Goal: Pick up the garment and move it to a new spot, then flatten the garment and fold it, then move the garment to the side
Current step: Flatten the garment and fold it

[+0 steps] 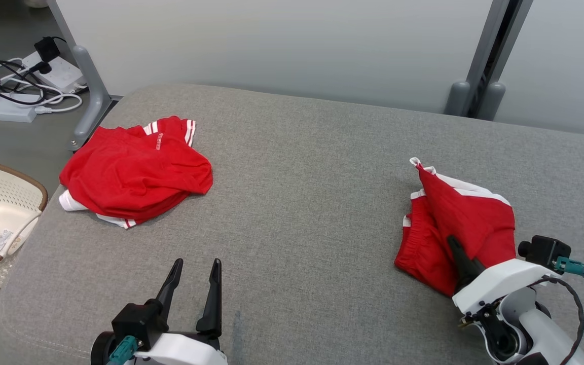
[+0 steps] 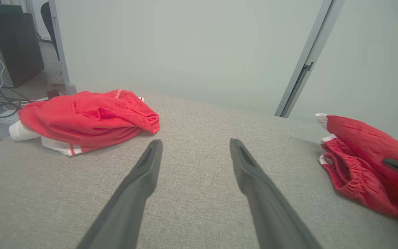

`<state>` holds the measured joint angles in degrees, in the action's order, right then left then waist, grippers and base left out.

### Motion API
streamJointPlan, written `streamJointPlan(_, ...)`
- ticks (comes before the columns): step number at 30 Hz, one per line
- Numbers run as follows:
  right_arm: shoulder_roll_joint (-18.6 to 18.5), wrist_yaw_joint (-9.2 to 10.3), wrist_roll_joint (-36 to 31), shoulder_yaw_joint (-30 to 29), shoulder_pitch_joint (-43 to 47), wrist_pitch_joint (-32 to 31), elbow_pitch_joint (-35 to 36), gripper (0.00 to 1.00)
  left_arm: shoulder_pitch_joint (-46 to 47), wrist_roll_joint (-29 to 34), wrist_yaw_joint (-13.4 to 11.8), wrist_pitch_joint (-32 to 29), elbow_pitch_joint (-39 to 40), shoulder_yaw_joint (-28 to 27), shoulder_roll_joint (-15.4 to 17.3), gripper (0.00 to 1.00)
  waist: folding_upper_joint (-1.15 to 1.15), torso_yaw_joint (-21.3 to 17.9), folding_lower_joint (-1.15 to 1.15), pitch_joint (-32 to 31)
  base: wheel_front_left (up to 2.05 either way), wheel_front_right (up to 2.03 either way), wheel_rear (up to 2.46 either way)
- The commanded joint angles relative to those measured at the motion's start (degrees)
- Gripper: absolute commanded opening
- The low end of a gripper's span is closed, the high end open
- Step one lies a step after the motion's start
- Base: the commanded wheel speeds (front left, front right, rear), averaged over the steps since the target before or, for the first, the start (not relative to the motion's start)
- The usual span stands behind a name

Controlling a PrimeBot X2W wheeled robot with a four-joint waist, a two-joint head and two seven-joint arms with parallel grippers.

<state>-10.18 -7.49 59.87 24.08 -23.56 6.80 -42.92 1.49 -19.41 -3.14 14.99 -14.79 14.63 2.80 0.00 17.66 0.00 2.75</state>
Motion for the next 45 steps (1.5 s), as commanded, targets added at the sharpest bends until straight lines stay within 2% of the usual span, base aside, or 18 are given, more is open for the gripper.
streamJointPlan(1,0.27,0.01,-0.15,0.26,-0.35,0.19,0.17,1.00,-0.07,-0.24,-0.19,0.20,-0.02,-0.19,0.22,1.00,0.00,-0.10,0.00,-0.06,0.00,0.00,0.00)
streamJointPlan(13,0.89,0.01,-0.60,6.89,1.19,-0.35,4.39,1.00,-0.39,-0.13,0.01,0.20,-0.36,-0.49,0.21,1.00,0.00,-0.87,0.00,-0.58,0.00,0.00,0.00)
streamJointPlan(21,2.32,0.01,0.28,11.37,2.25,-3.58,5.29,1.00,-0.58,-0.19,0.01,0.20,-0.39,-0.54,0.22,1.00,0.00,-1.08,0.00,-0.75,0.00,0.00,0.00)
streamJointPlan(28,2.10,0.01,1.80,14.96,3.25,-5.06,11.01,1.00,-1.04,-0.26,-0.13,0.21,-0.20,-0.76,0.22,1.00,0.00,-1.96,0.00,-1.20,0.00,0.00,0.00)
streamJointPlan(34,-1.10,0.01,2.10,12.87,3.35,-1.08,16.20,1.00,-1.31,-0.12,-0.18,0.20,0.05,-0.96,0.21,1.00,0.00,-3.42,0.00,-1.73,0.00,0.00,0.00)
streamJointPlan(41,-6.28,0.01,-4.25,8.13,2.70,5.41,17.77,1.00,-1.24,0.13,-0.01,0.20,1.51,-1.23,0.21,1.00,0.00,-5.43,0.00,-1.90,0.00,0.00,0.00)
streamJointPlan(45,-8.28,0.01,-10.58,3.94,3.37,7.45,16.79,1.00,-1.01,0.08,-0.12,0.20,2.61,-1.74,0.20,1.00,0.00,-6.84,0.00,-1.72,0.00,0.00,0.00)
